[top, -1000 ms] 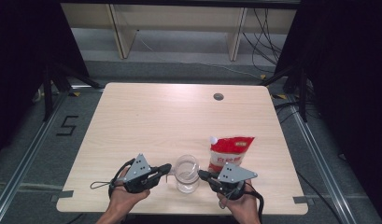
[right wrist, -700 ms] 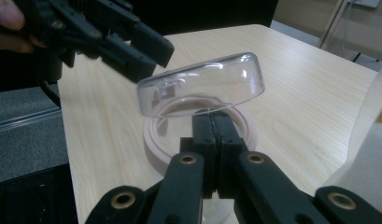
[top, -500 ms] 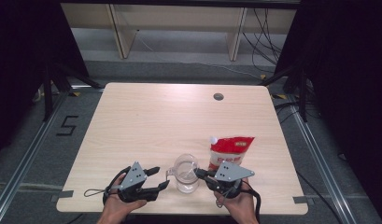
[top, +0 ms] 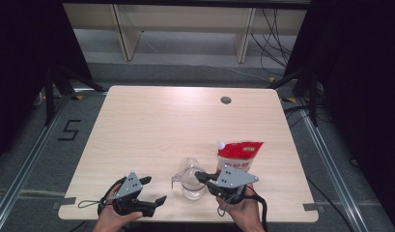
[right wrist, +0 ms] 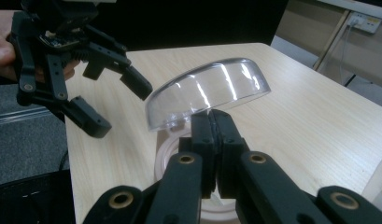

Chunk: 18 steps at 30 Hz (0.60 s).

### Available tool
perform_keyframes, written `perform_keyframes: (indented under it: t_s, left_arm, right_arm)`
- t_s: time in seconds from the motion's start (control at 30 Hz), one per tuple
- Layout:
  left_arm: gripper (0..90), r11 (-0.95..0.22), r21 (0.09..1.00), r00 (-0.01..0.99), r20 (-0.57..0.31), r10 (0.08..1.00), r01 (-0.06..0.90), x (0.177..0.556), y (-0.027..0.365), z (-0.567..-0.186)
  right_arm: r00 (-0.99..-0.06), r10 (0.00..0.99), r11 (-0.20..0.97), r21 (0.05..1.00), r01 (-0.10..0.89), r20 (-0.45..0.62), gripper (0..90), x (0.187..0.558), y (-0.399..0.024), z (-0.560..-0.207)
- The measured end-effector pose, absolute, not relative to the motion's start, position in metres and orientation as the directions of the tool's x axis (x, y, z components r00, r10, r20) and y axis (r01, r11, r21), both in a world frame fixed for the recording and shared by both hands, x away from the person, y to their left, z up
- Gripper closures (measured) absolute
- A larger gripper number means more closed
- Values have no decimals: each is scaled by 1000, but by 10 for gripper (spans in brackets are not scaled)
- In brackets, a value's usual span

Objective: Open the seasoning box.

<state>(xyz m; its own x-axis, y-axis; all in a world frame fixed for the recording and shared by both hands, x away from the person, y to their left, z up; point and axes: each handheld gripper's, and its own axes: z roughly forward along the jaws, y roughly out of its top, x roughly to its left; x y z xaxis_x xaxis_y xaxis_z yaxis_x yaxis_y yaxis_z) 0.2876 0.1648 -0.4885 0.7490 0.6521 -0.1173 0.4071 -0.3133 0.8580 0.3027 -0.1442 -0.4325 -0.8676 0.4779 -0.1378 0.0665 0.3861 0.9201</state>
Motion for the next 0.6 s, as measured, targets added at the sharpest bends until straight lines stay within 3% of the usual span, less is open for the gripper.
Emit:
perform_keyframes:
  t_s: [0.6]
  left_arm:
    - [159, -335, 854, 751, -92, 654, 397, 289, 166, -490]
  right_arm:
    - [-888, 433, 390, 920, 29, -156, 891, 302, -117, -427]
